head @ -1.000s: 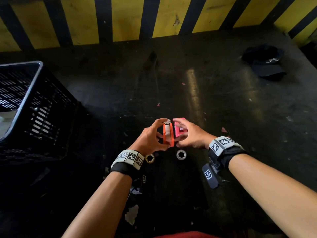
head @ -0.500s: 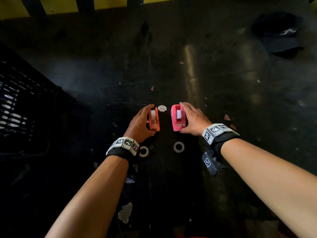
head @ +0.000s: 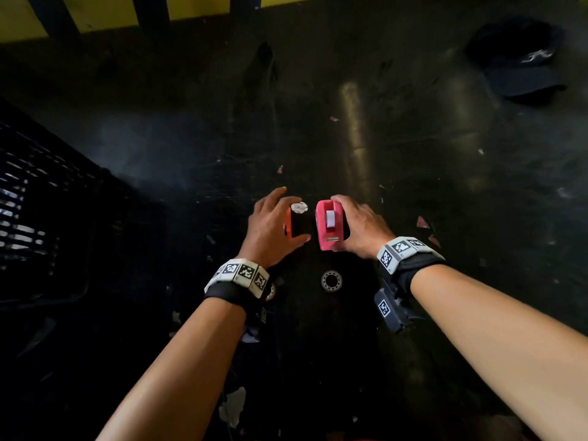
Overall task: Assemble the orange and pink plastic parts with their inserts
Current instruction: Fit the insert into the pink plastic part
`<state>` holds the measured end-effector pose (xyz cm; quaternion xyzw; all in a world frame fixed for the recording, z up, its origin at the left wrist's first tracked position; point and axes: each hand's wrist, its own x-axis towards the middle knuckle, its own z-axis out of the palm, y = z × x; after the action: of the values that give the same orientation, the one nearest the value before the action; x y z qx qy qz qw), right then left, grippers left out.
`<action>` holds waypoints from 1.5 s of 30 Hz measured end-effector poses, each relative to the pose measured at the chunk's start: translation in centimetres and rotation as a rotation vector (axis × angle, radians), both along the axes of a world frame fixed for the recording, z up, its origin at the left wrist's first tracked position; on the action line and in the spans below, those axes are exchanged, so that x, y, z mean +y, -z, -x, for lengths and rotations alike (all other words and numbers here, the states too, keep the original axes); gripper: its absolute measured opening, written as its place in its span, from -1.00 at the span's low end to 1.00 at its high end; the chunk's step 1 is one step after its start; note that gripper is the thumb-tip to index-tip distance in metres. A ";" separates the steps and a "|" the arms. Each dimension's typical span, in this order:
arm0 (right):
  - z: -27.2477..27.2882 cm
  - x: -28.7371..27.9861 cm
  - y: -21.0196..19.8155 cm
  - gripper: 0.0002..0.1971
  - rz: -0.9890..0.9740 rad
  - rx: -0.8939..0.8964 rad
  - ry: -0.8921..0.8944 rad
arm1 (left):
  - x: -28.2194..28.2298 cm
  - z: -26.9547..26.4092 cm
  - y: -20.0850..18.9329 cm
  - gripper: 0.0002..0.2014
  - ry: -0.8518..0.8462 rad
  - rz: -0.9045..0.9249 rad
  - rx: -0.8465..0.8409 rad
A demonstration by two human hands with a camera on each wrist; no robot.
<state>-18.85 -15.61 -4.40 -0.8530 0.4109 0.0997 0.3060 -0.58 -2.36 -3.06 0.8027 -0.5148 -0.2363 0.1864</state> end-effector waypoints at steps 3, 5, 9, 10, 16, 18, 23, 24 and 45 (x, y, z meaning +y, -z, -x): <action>0.3 0.1 -0.6 0.11 -0.007 -0.035 0.001 | -2.1 1.6 -1.3 -0.35 0.066 0.009 -0.025; 0.5 0.1 -1.1 0.09 -0.007 -0.066 0.007 | -3.0 2.3 -1.7 -0.38 0.106 -0.043 -0.052; 0.6 0.5 -2.5 0.12 0.014 -0.118 -0.032 | -3.8 3.0 -2.4 -0.34 0.167 -0.097 -0.120; 0.6 0.6 -2.8 0.11 0.018 -0.125 -0.046 | -3.8 3.0 -2.6 -0.36 0.169 -0.098 -0.130; 0.6 0.7 -3.9 0.03 0.044 -0.107 -0.072 | -3.4 2.8 -3.9 -0.47 0.174 -0.004 -0.080; 0.5 0.5 -3.8 -0.01 0.038 -0.096 -0.062 | -3.0 2.8 -4.3 -0.54 0.179 0.065 -0.019; -0.6 0.1 -2.7 0.05 0.005 -0.020 -0.017 | -1.4 1.9 -5.7 -0.64 0.090 0.119 0.112; -0.8 0.2 -2.5 0.07 -0.006 -0.005 -0.010 | -1.0 1.7 -5.9 -0.63 0.071 0.120 0.133; -0.1 3.9 -5.7 -0.85 -0.119 -0.444 0.088 | 2.3 1.7 -5.5 -0.58 -0.015 0.096 0.297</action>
<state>-18.72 -11.69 1.31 -0.8158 0.3637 -0.0795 0.4425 -2.29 -0.09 2.46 0.7529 -0.4862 -0.3263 0.3006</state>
